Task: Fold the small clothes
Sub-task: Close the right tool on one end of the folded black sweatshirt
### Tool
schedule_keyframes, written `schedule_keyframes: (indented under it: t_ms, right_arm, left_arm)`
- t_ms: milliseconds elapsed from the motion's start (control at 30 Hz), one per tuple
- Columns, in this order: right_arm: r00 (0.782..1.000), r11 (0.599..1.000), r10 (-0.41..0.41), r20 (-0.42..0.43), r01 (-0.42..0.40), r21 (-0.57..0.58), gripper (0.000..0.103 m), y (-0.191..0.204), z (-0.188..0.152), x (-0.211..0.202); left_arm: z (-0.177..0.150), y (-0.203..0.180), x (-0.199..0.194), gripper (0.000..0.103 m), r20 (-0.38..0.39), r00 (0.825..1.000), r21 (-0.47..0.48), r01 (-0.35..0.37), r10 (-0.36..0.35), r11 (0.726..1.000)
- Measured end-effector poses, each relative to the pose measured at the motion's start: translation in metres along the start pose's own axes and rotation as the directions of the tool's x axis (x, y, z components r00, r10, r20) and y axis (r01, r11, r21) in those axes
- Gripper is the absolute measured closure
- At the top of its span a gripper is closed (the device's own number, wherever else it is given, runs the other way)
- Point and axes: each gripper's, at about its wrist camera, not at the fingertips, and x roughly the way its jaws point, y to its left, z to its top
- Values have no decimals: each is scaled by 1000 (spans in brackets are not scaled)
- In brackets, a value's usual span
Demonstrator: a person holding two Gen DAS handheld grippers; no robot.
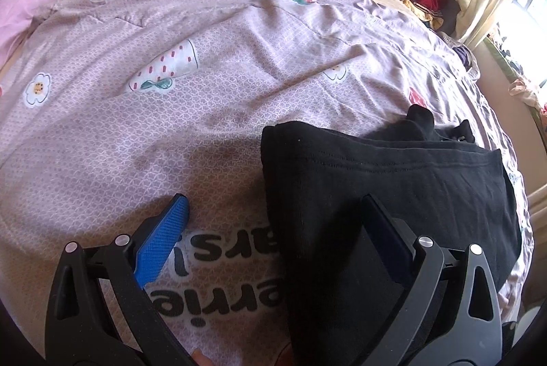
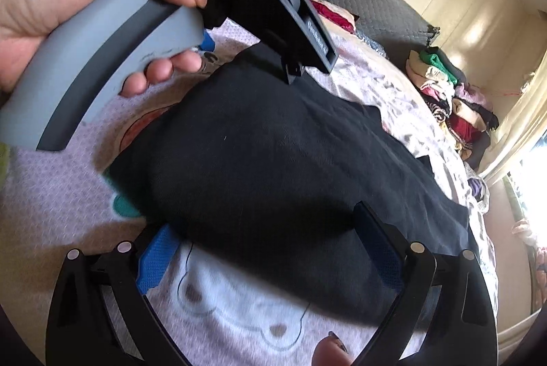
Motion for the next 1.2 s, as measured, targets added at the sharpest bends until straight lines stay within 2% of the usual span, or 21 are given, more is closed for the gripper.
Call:
schedule_keyframes:
  t_ms: [33,67,133,200,267,367,500,667,733,800,867,933,967,1033,1133,1200]
  right_arm:
    - [1000,1000,-6,7,6,-2,16,0,2,0]
    - [1000,1000,-18,18,19,-11,27,0,3,0]
    - [998,998,-48,39,49,-28,38,1,5,-1]
    - [997,998,-44,69,46,-31,51,-2,5,-6]
    - [995,999,-40,90,41,-11,73,-6,3,-12]
    - [992,999,-28,124,23,35,87,-18,2,-19]
    - [988,996,-23,154,9,93,90,-30,1,-26]
    - [982,988,-28,189,-1,153,92,-49,-1,-35]
    - [979,983,-34,200,-3,184,92,-58,-4,-39]
    - [977,977,-41,209,-4,212,92,-66,-8,-44]
    - [975,969,-47,219,-8,245,93,-76,-13,-49]
    - [973,962,-49,224,-15,273,94,-81,-18,-51]
    - [973,958,-48,226,-19,285,94,-84,-20,-52]
    - [972,949,-48,231,-28,313,95,-92,-24,-54]
    - [970,930,-58,237,-34,367,95,-106,-31,-58]
    - [969,914,-58,241,-45,403,96,-116,-37,-60]
  left_arm:
    - [0,0,1,10,0,1000,1,-2,2,1000]
    - [1,0,1,10,-1,1000,1,-3,3,1000]
    - [1,-1,2,10,-3,1000,3,-5,5,1000]
    - [1,-1,2,10,-5,1000,9,-12,13,1000]
    - [1,-2,3,10,-7,1000,11,-18,18,1000]
    - [1,-4,3,10,-12,1000,6,-23,23,1000]
    - [1,-13,1,10,-30,1000,2,9,-8,1000]
    - [-1,-36,2,10,-75,992,9,103,-102,995]
    - [-1,-47,-1,10,-65,989,16,136,-134,991]
    - [0,-56,-5,12,-42,990,28,135,-134,990]
    - [1,-63,-8,23,-32,990,28,140,-139,990]
    - [3,-69,-11,46,-25,989,26,143,-143,989]
    - [3,-74,-13,50,-18,990,33,140,-140,990]
    - [4,-83,-19,63,-2,991,50,137,-137,989]
    - [7,-94,-28,75,17,985,55,168,-169,984]
    - [10,-105,-34,76,33,984,74,170,-173,983]
